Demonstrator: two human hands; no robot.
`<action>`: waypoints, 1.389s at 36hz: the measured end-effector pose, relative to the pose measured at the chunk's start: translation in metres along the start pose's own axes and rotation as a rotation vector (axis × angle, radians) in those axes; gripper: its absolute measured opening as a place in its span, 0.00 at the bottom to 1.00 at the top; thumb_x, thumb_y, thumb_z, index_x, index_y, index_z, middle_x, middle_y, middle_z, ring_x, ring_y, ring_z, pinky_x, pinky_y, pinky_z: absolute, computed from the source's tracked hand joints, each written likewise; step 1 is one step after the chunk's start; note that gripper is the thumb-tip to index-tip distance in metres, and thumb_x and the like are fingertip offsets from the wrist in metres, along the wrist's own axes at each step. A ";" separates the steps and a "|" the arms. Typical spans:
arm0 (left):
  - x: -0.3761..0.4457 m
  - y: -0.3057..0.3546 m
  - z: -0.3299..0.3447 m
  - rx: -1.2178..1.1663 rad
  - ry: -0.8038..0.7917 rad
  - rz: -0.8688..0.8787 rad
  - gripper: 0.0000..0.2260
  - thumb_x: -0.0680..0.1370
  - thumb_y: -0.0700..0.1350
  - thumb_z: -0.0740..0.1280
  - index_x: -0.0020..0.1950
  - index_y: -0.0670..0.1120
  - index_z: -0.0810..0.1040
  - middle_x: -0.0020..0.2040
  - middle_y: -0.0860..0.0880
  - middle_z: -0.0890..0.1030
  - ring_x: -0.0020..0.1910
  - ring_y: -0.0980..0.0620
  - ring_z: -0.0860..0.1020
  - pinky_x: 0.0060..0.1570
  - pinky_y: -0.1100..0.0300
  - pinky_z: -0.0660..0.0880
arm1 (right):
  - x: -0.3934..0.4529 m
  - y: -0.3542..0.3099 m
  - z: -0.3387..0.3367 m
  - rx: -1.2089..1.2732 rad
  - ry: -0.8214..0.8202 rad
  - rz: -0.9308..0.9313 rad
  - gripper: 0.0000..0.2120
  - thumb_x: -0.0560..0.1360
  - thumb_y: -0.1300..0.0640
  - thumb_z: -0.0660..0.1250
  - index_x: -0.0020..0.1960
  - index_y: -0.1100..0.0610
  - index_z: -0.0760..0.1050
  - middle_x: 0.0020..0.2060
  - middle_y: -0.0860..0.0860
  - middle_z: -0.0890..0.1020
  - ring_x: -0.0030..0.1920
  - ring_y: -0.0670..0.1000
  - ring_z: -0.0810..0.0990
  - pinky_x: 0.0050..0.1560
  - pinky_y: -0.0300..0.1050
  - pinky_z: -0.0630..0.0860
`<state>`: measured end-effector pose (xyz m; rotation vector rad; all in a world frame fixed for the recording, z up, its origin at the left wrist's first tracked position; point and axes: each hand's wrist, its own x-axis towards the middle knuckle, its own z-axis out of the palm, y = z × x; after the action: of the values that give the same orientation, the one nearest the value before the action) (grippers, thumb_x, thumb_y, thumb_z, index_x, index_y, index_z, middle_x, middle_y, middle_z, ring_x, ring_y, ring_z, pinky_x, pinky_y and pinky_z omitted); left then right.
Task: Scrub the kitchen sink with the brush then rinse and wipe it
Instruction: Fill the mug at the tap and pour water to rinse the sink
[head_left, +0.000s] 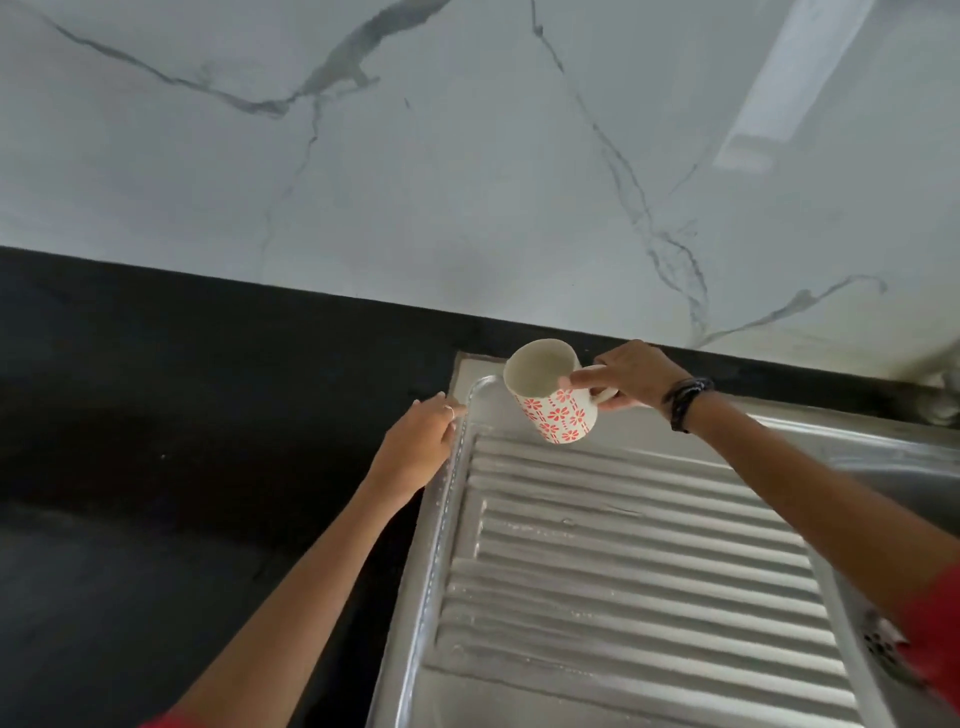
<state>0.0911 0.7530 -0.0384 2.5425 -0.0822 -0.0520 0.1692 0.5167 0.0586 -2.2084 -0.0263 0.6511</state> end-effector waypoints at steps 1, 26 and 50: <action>0.009 -0.001 -0.001 0.008 -0.001 0.027 0.15 0.81 0.37 0.56 0.65 0.45 0.74 0.58 0.47 0.79 0.73 0.53 0.62 0.73 0.54 0.51 | 0.002 -0.004 0.001 -0.044 0.013 0.000 0.14 0.68 0.48 0.72 0.35 0.57 0.74 0.44 0.58 0.82 0.47 0.55 0.82 0.55 0.50 0.78; 0.045 -0.035 0.011 0.619 -0.185 0.311 0.26 0.82 0.45 0.53 0.76 0.40 0.47 0.77 0.43 0.49 0.76 0.49 0.47 0.73 0.50 0.39 | 0.003 -0.041 0.038 -0.420 -0.032 -0.027 0.21 0.67 0.45 0.73 0.27 0.52 0.65 0.24 0.46 0.71 0.41 0.52 0.82 0.29 0.33 0.64; -0.108 -0.040 0.012 0.426 -0.322 0.360 0.18 0.83 0.43 0.51 0.72 0.42 0.65 0.77 0.48 0.48 0.72 0.59 0.38 0.71 0.55 0.32 | -0.090 -0.033 0.092 -0.699 -0.134 -0.176 0.34 0.64 0.38 0.72 0.63 0.57 0.74 0.60 0.52 0.79 0.58 0.51 0.77 0.56 0.40 0.70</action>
<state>-0.0155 0.7866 -0.0684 2.8723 -0.7449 -0.3327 0.0548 0.5832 0.0728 -2.7722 -0.5910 0.7671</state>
